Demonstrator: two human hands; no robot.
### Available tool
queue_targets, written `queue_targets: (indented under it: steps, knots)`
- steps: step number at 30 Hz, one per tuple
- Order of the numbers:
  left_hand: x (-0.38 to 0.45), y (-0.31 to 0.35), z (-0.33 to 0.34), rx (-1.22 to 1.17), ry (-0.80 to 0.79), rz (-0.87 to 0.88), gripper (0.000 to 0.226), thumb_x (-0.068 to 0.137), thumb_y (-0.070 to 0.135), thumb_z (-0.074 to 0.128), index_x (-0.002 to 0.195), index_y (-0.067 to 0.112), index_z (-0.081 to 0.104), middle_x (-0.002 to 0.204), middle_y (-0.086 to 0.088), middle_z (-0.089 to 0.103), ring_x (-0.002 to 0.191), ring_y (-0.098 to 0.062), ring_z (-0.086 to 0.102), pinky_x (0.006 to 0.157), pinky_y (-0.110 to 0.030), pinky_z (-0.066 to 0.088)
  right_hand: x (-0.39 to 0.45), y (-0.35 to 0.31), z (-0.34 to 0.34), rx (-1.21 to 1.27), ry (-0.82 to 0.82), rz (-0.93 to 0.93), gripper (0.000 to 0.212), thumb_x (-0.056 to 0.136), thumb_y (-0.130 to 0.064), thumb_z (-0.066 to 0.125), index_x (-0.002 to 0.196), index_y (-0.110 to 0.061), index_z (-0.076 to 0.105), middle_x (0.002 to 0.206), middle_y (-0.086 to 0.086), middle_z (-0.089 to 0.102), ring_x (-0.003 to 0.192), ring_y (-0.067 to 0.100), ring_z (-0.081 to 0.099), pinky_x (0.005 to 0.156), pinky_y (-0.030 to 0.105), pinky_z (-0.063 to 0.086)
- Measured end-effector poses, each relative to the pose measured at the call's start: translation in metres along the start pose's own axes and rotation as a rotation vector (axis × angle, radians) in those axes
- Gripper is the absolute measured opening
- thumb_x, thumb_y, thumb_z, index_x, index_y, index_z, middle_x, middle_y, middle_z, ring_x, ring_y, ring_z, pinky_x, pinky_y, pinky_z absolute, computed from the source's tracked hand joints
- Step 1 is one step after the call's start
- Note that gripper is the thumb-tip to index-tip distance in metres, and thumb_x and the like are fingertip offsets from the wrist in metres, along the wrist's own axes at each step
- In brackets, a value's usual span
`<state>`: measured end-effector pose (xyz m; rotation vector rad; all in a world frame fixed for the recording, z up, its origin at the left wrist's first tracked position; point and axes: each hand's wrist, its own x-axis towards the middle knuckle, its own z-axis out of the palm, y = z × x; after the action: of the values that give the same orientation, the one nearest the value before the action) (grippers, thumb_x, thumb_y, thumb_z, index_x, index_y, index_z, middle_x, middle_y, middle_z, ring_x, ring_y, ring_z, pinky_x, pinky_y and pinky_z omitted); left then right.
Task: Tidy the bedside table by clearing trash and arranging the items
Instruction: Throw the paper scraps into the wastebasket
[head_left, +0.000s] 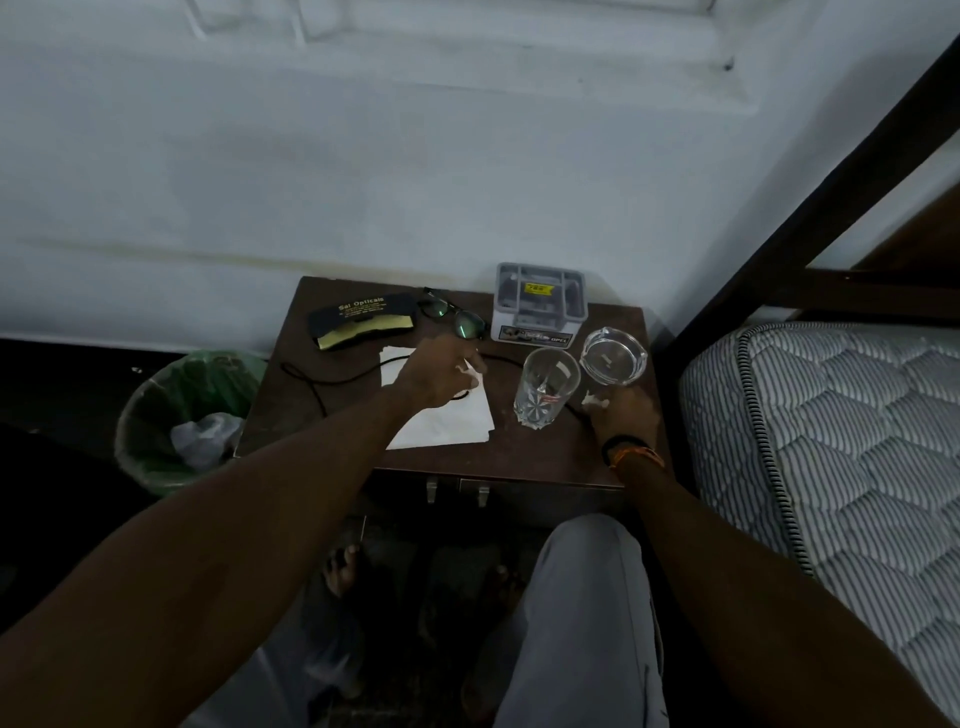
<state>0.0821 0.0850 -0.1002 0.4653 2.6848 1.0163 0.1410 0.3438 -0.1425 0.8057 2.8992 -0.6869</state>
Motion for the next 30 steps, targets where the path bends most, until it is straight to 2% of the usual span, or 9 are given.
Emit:
queue_targets:
  steps: [3,6,10,11,14,19,22,25,30]
  knots:
    - [-0.004,-0.004,-0.007,-0.032,-0.010,-0.001,0.013,0.077,0.005,0.077,0.090,0.006,0.079,0.090,-0.010,0.076,0.083,-0.017,0.069,0.067,-0.018,0.049,0.001,-0.003,-0.004,-0.090,-0.033,-0.035,0.020,0.083,-0.029,0.064,0.084,-0.011,0.075,0.095,0.015,0.072,0.091,0.036,0.066,0.076,0.037,0.054]
    - [-0.011,-0.005,-0.015,-0.048,0.013,-0.005,0.010,0.076,0.005,0.078,0.086,0.004,0.078,0.084,-0.008,0.075,0.072,-0.011,0.067,0.057,-0.007,0.048,-0.005,-0.004,-0.010,-0.070,-0.026,0.012,0.021,0.081,-0.027,0.066,0.088,-0.010,0.073,0.096,0.016,0.072,0.093,0.036,0.066,0.078,0.039,0.056]
    - [-0.023,0.003,-0.040,-0.142,0.054,-0.059,0.006,0.076,0.000,0.077,0.081,-0.003,0.075,0.068,-0.003,0.070,0.055,-0.008,0.067,0.060,-0.024,0.059,-0.020,-0.019,-0.036,0.095,0.069,0.057,0.027,0.080,-0.022,0.062,0.100,-0.006,0.070,0.103,0.018,0.069,0.099,0.040,0.063,0.083,0.040,0.054]
    - [-0.024,0.003,-0.045,-0.153,0.058,-0.071,0.005,0.076,0.000,0.076,0.080,-0.004,0.075,0.065,0.000,0.069,0.053,-0.005,0.067,0.059,-0.023,0.058,-0.022,-0.025,-0.043,0.152,0.105,0.064,0.027,0.081,-0.022,0.061,0.102,-0.008,0.069,0.106,0.018,0.069,0.102,0.041,0.062,0.085,0.041,0.052]
    - [-0.026,0.009,-0.054,-0.174,0.075,-0.075,0.005,0.074,0.003,0.079,0.076,0.001,0.076,0.067,-0.003,0.071,0.059,-0.008,0.070,0.063,-0.026,0.058,-0.019,-0.038,-0.061,0.299,0.201,0.076,0.018,0.081,-0.021,0.058,0.096,-0.017,0.067,0.108,0.013,0.069,0.103,0.038,0.062,0.090,0.041,0.049]
    - [-0.043,0.010,-0.080,-0.179,0.218,-0.086,0.011,0.072,0.012,0.083,0.081,0.008,0.077,0.076,-0.001,0.072,0.070,-0.004,0.064,0.067,-0.018,0.051,-0.018,-0.099,-0.099,0.368,0.309,-0.167,0.035,0.077,-0.016,0.045,0.093,-0.019,0.076,0.104,0.006,0.074,0.098,0.032,0.066,0.086,0.037,0.054]
    - [-0.059,-0.001,-0.098,-0.241,0.305,-0.147,0.008,0.074,0.007,0.073,0.080,0.004,0.077,0.081,-0.004,0.075,0.072,-0.004,0.065,0.069,-0.021,0.051,-0.030,-0.161,-0.093,0.521,0.182,-0.267,0.034,0.075,-0.011,0.049,0.085,-0.025,0.078,0.098,-0.001,0.076,0.094,0.024,0.070,0.090,0.038,0.056]
    - [-0.072,-0.021,-0.117,-0.361,0.393,-0.277,0.014,0.079,0.016,0.069,0.081,0.005,0.077,0.081,-0.001,0.075,0.074,-0.008,0.070,0.074,-0.026,0.059,-0.051,-0.219,-0.067,0.621,0.001,-0.368,0.031,0.074,-0.012,0.051,0.084,-0.025,0.078,0.094,-0.001,0.077,0.085,0.021,0.073,0.085,0.040,0.059]
    - [-0.100,-0.062,-0.145,-0.324,0.501,-0.396,0.013,0.079,0.013,0.068,0.084,0.009,0.079,0.086,-0.003,0.076,0.074,-0.011,0.069,0.067,-0.020,0.057,-0.096,-0.286,-0.009,0.560,-0.243,-0.513,0.027,0.071,-0.009,0.062,0.091,-0.017,0.079,0.099,0.002,0.077,0.096,0.019,0.070,0.093,0.037,0.055]
